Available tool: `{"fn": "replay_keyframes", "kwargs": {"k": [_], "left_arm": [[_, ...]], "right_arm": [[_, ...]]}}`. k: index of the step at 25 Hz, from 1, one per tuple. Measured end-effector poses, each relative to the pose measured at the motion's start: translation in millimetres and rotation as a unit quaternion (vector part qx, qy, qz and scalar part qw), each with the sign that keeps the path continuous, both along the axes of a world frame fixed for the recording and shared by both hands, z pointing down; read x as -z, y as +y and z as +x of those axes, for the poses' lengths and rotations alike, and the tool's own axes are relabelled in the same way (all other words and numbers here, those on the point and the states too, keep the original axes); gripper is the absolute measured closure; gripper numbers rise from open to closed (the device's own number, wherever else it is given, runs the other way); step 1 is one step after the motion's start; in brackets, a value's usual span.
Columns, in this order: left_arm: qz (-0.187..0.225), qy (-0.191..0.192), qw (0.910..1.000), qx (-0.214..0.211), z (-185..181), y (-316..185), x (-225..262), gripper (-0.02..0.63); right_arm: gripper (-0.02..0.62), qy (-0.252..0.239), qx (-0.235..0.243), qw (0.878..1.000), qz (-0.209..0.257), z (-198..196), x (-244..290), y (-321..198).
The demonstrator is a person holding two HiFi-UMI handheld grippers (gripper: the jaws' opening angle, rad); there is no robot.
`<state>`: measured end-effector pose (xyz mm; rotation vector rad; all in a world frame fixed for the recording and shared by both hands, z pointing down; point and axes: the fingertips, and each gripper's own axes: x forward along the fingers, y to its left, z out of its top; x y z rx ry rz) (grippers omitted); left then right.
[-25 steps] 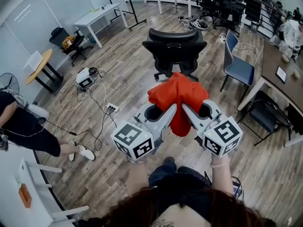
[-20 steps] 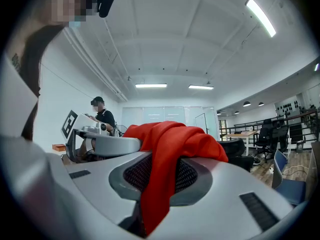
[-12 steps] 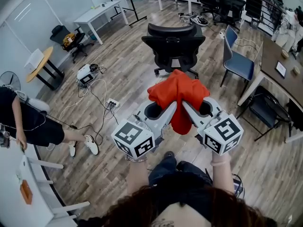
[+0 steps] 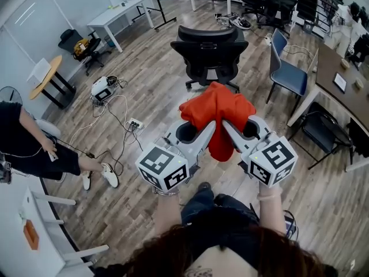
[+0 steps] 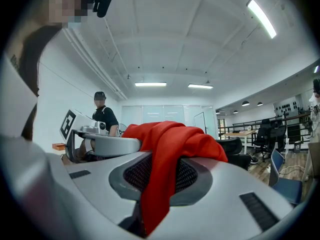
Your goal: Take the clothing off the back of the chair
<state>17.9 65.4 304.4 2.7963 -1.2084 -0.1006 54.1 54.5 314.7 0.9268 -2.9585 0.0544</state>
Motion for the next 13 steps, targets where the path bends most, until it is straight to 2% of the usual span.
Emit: {"fn": "replay_keyframes", "kwargs": {"k": [13], "left_arm": [[-0.003, 0.009, 1.0, -0.004, -8.4, -13.8, -4.5, 0.51]], "right_arm": [[0.512, 0.007, -0.003, 1.0, -0.005, -9.4, -4.7, -14.2]]}}
